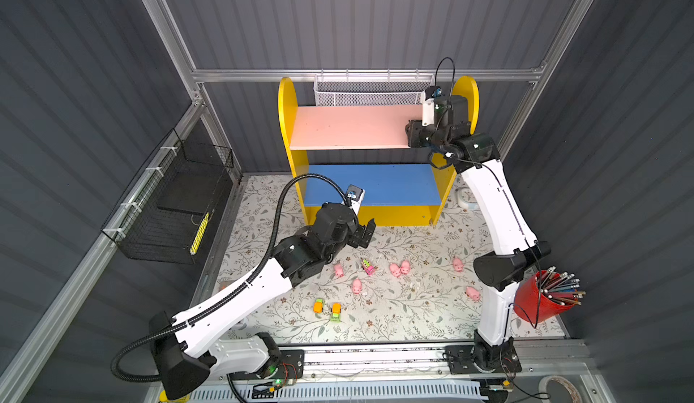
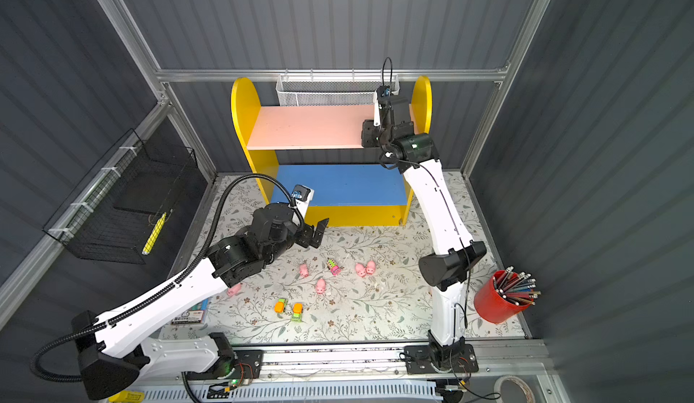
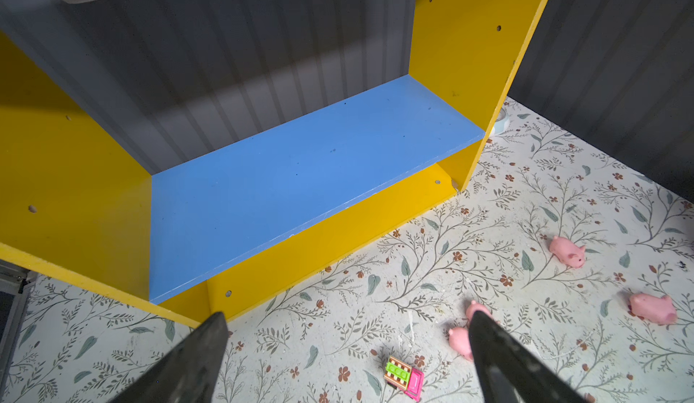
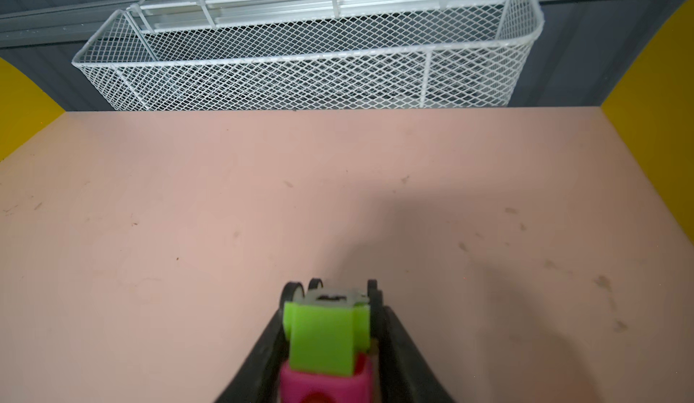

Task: Place and organize the plastic toys onto the shelf

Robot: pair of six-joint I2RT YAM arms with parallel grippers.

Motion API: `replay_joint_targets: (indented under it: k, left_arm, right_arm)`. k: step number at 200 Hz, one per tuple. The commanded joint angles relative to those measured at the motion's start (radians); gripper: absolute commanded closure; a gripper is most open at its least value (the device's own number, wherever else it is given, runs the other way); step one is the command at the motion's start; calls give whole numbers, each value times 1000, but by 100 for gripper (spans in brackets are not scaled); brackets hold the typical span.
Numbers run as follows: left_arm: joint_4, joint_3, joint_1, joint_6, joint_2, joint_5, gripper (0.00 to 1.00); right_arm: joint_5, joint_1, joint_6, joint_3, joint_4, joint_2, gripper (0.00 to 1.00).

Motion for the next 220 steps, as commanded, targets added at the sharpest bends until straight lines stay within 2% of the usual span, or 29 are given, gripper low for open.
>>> replay_joint_targets:
  k: [1,63,106,220]
  left_arm:
    - [-4,4,-4,13,-32,-15,0]
    - [-10,12,-5,10,-40,-12,0]
    - [-11,14,-4,12,-42,-15,0]
    - [0,-7,-4,13,-50,-29,0]
  right_arm:
    - [-3,-5,3,33,-10,0,59]
    - [-12,-7,7,38,-9,-6,58]
    - [-18,-6,12,52,-6,-6,52]
    - [-44,-15,36,63,6,-6,46]
